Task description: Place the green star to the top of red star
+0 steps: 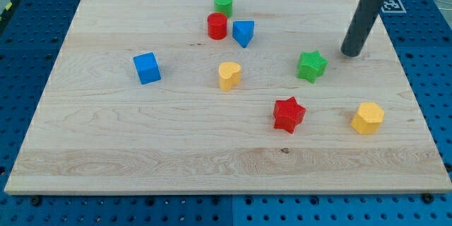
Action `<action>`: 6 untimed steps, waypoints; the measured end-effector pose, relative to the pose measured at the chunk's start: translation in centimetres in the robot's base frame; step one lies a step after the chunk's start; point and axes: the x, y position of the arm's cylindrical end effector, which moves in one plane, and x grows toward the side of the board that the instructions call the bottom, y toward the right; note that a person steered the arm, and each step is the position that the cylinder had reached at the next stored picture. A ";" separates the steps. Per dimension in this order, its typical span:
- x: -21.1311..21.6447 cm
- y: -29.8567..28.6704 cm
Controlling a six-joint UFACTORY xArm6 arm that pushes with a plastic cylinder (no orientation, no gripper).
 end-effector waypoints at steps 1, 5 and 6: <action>1.4 0.2; 0.6 -9.3; 1.3 -8.6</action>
